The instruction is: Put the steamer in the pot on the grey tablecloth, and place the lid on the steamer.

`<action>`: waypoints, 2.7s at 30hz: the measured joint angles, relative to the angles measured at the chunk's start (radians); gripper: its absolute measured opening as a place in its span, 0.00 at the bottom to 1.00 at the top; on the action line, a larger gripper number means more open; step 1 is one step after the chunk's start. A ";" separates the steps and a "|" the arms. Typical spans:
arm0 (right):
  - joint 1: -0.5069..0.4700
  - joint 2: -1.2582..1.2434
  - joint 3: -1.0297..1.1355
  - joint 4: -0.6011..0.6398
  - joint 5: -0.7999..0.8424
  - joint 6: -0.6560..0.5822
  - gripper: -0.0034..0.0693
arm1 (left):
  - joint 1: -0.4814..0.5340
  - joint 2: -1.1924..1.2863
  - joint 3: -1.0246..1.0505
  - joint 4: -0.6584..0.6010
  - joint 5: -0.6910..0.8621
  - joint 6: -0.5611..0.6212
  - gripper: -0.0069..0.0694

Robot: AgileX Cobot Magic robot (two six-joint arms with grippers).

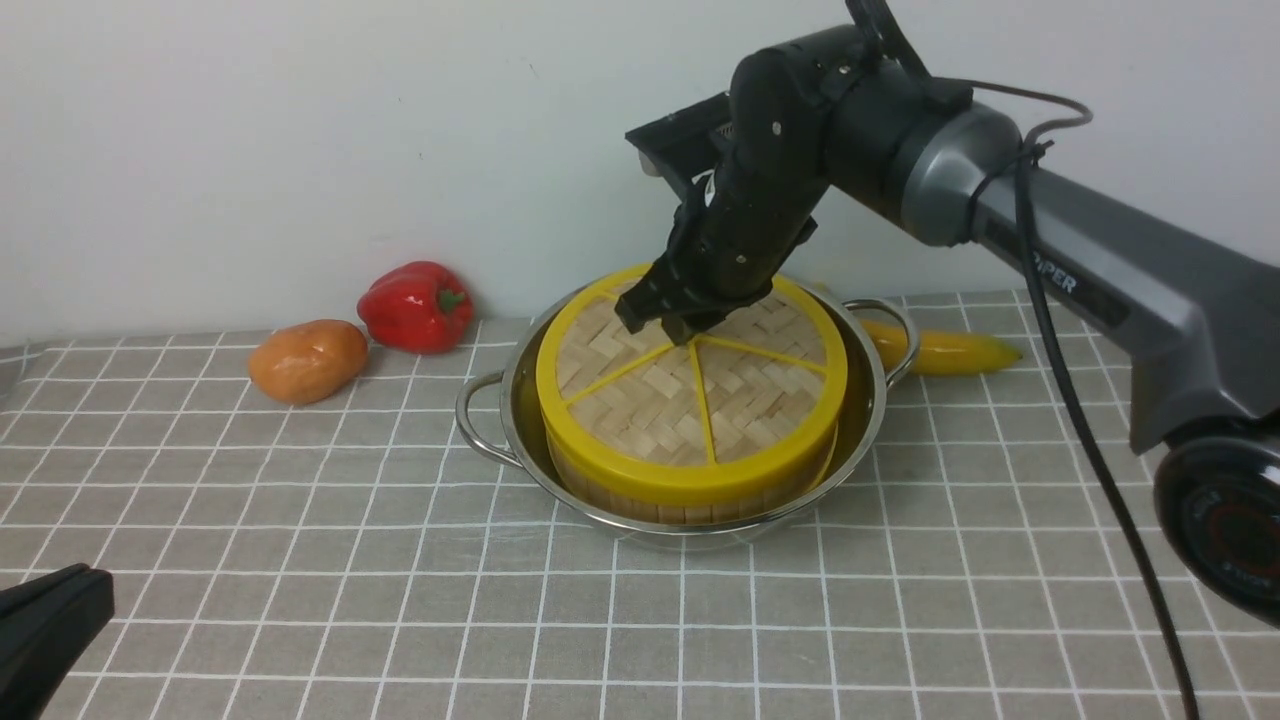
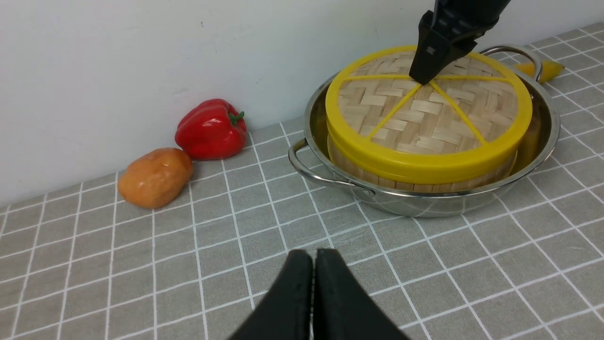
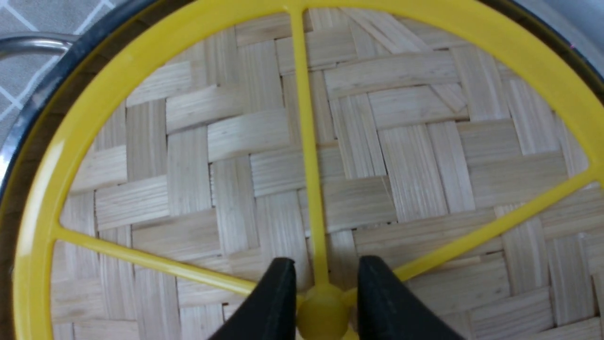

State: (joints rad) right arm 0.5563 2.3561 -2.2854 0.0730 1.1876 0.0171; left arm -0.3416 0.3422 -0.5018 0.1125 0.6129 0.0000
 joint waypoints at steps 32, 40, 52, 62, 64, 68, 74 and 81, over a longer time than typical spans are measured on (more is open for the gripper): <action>-0.053 -1.023 0.363 -0.057 0.027 0.000 0.31 | 0.000 0.000 0.000 0.000 -0.030 0.000 0.13; -0.054 -1.515 0.993 -0.056 -0.103 0.014 0.03 | 0.000 0.000 0.000 0.000 -0.034 0.000 0.17; -0.054 -1.767 1.503 -0.053 -0.402 0.053 0.03 | 0.000 0.000 0.000 0.000 -0.034 0.000 0.22; -0.063 -1.786 1.563 -0.137 -0.402 0.043 0.06 | 0.000 0.000 0.000 0.000 -0.034 0.000 0.24; -0.097 -1.818 1.600 -0.157 -0.437 0.043 0.06 | 0.000 0.000 0.000 0.000 -0.034 0.000 0.24; -0.210 -1.936 1.737 -0.177 -0.582 0.061 0.09 | 0.000 0.000 0.000 0.000 -0.034 0.000 0.26; -0.449 -2.215 2.024 -0.172 -0.788 0.136 0.14 | 0.000 0.000 0.000 0.000 -0.035 0.000 0.27; -0.559 -2.351 2.209 -0.171 -0.844 0.230 0.17 | 0.000 0.000 0.000 0.000 -0.035 0.000 0.29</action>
State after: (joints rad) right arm -0.0027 0.0053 -0.0765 -0.0980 0.3434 0.2473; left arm -0.3416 0.3422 -0.5018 0.1125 0.5781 0.0000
